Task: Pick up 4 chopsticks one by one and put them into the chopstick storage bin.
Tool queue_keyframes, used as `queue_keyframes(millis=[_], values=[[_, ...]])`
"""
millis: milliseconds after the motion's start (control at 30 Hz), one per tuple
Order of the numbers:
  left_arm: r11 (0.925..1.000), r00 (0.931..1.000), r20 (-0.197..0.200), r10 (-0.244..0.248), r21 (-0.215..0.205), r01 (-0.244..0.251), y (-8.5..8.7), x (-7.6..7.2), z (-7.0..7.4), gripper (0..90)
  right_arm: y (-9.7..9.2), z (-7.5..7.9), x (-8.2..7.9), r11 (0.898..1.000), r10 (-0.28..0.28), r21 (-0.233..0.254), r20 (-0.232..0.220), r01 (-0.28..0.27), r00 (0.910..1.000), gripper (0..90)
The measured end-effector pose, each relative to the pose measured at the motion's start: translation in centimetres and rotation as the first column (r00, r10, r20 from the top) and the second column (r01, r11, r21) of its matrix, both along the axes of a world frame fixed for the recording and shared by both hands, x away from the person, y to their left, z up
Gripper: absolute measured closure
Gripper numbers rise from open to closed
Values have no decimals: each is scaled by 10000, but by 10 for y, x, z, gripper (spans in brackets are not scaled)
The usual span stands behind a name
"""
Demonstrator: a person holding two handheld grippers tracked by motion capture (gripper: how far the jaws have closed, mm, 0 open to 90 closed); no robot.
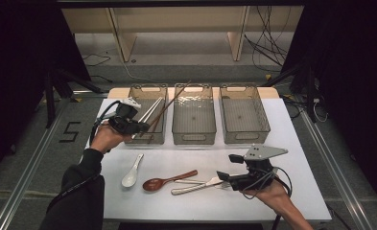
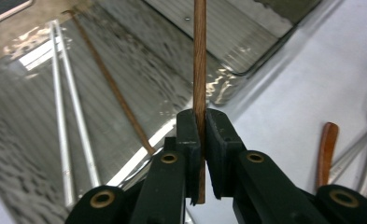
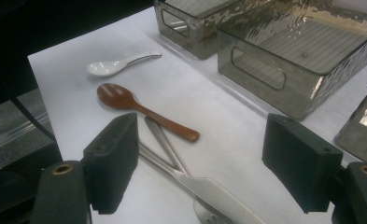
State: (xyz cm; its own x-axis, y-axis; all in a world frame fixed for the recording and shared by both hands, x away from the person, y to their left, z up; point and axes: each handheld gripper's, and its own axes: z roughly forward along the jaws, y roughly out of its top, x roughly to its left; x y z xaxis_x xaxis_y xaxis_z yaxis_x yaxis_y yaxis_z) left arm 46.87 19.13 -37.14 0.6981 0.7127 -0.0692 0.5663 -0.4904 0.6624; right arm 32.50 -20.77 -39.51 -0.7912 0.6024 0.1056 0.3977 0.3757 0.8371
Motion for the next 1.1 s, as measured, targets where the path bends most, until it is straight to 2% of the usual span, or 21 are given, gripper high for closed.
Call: queue_keyframes(millis=[167, 300, 400, 567, 767, 1100], values=[[9986, 9988, 217, 428, -313, -421, 13, 3, 3, 840, 0, 0, 0, 10000, 6, -13, 8, -6, 10000, 280], [9943, 9943, 441, 966, -495, -944, 23, 8, 5, 839, 0, 0, 0, 10000, -9, -20, 7, 9, 10000, 280], [9930, 9918, 541, 1154, -331, -1137, 26, 13, 6, 839, 0, 0, 0, 10000, 3, -23, -2, -3, 10000, 279], [9862, 9859, 545, 1583, -569, -1552, 32, 20, 4, 839, 0, 0, 0, 10000, -2, -21, 6, 2, 10000, 279], [9783, 9790, 418, 1997, -647, -1968, 36, 27, -5, 839, 0, -1, 1, 10000, 2, -15, 12, -2, 10000, 279], [9720, 9724, 413, 2295, -621, -2268, 41, 37, -13, 839, 1, -1, 1, 10000, 25, -33, -6, -25, 10000, 279]])
